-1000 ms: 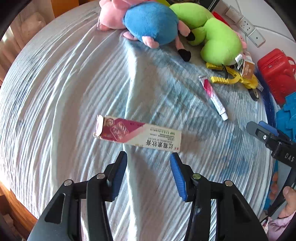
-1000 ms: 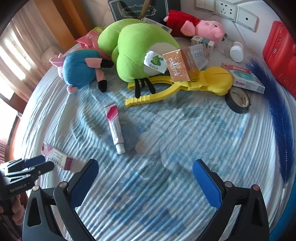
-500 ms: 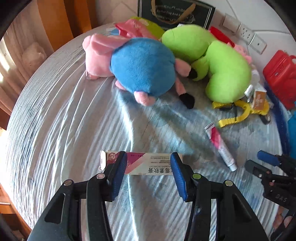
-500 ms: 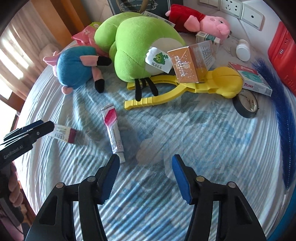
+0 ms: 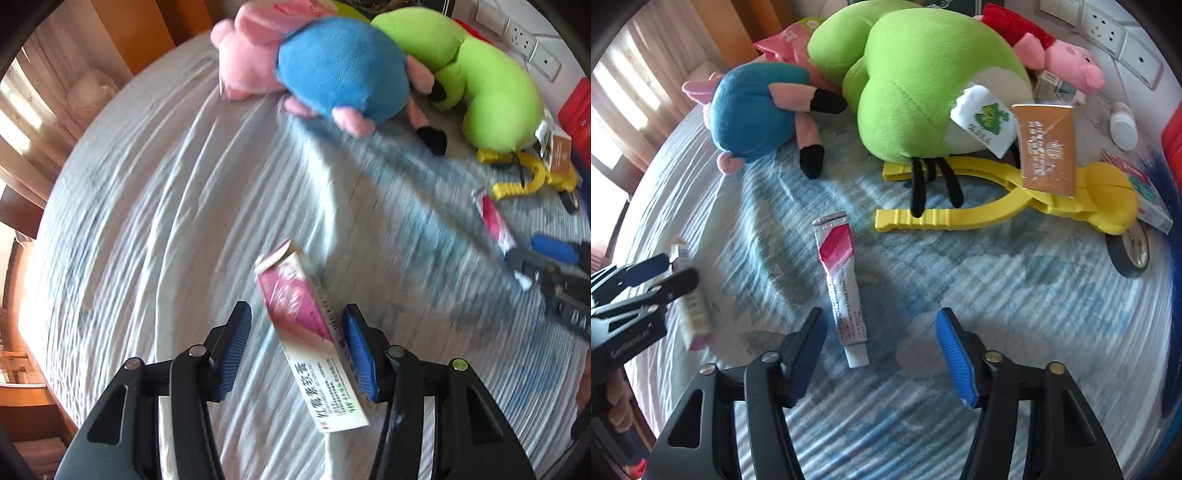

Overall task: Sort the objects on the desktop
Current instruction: 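Grasp the pink-white ointment box with the left tool while the right tool grasps the red-white tube, then carry the ointment box and tube into the blue crate and open both tools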

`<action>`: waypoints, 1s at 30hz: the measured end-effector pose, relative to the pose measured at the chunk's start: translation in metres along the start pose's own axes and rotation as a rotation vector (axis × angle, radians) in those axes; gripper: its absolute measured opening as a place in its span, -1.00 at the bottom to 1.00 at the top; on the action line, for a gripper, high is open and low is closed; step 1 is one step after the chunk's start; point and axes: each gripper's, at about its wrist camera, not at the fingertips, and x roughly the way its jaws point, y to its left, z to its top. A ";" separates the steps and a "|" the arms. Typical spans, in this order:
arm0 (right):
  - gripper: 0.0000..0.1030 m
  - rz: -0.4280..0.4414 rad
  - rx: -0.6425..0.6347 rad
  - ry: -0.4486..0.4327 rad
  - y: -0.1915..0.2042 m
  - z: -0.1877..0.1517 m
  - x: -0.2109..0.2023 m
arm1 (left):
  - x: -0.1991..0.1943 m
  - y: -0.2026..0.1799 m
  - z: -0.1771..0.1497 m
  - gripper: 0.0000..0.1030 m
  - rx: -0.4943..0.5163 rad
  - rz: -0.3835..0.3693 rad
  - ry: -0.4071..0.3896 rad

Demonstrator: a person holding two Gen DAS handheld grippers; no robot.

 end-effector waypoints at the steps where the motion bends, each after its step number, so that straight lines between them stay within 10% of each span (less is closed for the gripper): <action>1: 0.01 -0.022 -0.031 -0.017 0.006 0.001 0.001 | -0.002 0.009 -0.008 0.00 -0.018 -0.047 -0.012; 4: -0.68 -0.091 -0.095 -0.030 0.018 0.001 0.004 | -0.015 0.028 -0.024 0.00 -0.063 -0.091 -0.043; 20: -0.66 -0.054 -0.047 -0.027 0.012 -0.010 -0.008 | -0.064 -0.002 -0.020 -0.46 0.004 -0.079 -0.179; 30: -0.66 -0.074 0.021 -0.307 0.027 -0.058 -0.165 | -0.158 -0.038 -0.045 -0.46 0.150 -0.210 -0.453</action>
